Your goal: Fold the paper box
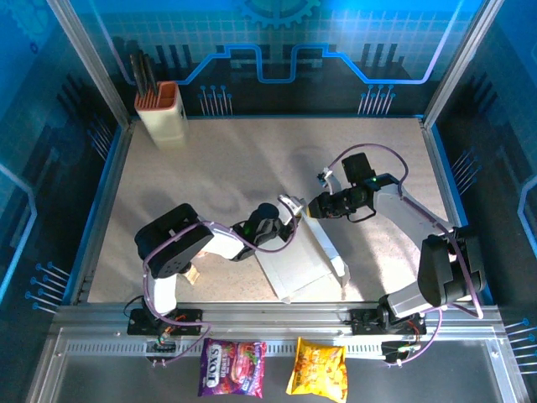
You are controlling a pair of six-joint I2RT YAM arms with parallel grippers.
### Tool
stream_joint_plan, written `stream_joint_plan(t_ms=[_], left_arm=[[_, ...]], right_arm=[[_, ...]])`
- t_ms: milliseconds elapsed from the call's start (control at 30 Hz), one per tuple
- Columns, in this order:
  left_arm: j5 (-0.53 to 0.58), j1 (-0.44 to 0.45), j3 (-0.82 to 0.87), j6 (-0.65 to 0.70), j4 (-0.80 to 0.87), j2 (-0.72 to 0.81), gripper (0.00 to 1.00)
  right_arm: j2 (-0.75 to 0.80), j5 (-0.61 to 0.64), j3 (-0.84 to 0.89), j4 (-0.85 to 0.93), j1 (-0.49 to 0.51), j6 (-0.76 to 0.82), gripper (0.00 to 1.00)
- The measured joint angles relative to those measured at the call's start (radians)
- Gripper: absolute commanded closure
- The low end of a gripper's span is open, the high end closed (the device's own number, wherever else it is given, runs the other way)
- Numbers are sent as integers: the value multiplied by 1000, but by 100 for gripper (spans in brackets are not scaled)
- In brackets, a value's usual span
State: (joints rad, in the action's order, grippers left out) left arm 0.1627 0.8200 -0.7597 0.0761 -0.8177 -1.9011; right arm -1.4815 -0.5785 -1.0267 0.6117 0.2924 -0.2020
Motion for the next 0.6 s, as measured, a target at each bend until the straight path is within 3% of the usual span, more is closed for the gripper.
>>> stream_joint_plan(t_ms=[33, 167, 600], left_arm=[[19, 4, -9, 0, 15, 0, 100], [59, 9, -21, -6, 37, 0, 79], [66, 6, 41, 0, 42, 104, 54]], right_arm=[[0, 5, 0, -3, -1, 0, 72], [0, 32, -5, -9, -2, -3, 68], [0, 134, -65, 55, 5, -10, 52]])
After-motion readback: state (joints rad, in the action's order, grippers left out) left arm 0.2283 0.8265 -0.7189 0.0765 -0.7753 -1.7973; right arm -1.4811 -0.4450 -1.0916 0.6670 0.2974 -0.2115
